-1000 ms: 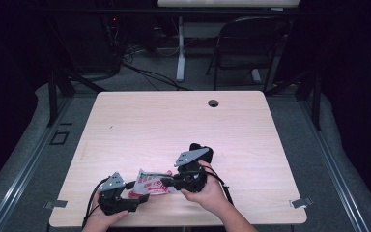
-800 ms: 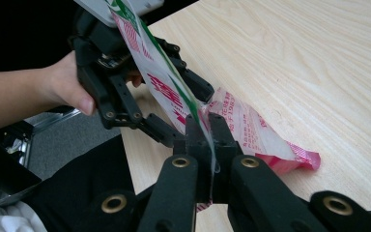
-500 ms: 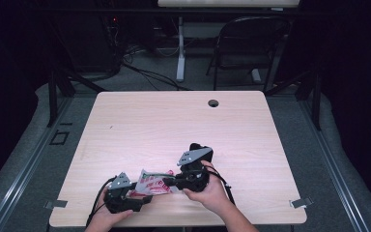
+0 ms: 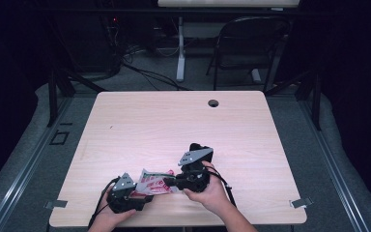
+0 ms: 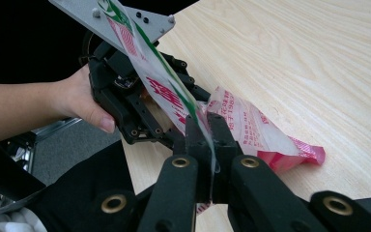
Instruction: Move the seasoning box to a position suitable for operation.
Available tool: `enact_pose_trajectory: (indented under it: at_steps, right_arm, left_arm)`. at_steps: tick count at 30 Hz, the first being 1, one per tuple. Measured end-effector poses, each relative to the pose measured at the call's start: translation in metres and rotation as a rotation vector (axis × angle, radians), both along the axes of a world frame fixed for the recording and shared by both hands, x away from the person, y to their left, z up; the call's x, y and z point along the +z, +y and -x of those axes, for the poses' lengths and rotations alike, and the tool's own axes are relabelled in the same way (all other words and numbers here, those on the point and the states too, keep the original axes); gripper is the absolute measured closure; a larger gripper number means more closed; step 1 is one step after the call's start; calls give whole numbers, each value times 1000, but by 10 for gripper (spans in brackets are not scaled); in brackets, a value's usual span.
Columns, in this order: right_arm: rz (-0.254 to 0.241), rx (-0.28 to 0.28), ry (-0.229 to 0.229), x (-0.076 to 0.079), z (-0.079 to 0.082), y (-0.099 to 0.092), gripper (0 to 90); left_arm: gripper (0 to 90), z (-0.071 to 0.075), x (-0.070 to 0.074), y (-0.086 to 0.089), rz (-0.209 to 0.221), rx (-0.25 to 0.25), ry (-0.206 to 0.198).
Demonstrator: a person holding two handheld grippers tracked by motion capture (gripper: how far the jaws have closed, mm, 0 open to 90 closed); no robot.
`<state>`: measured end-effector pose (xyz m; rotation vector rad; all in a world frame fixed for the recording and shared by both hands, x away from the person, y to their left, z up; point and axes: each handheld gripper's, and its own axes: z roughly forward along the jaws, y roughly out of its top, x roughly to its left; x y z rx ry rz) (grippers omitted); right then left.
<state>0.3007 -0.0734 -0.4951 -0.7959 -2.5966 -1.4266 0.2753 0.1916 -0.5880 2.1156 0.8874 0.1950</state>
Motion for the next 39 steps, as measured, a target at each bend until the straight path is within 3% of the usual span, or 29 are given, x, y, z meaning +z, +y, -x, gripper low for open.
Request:
enact_pose_trajectory:
  at_steps: [14, 39]
  right_arm:
    - [-9, -3, 2, -2, 1, 1, 900]
    - [-17, -25, -1, 1, 2, 0, 900]
  left_arm:
    - [529, 2, 0, 1, -36, 5, -45]
    - [613, 5, 5, -2, -85, 6, -97]
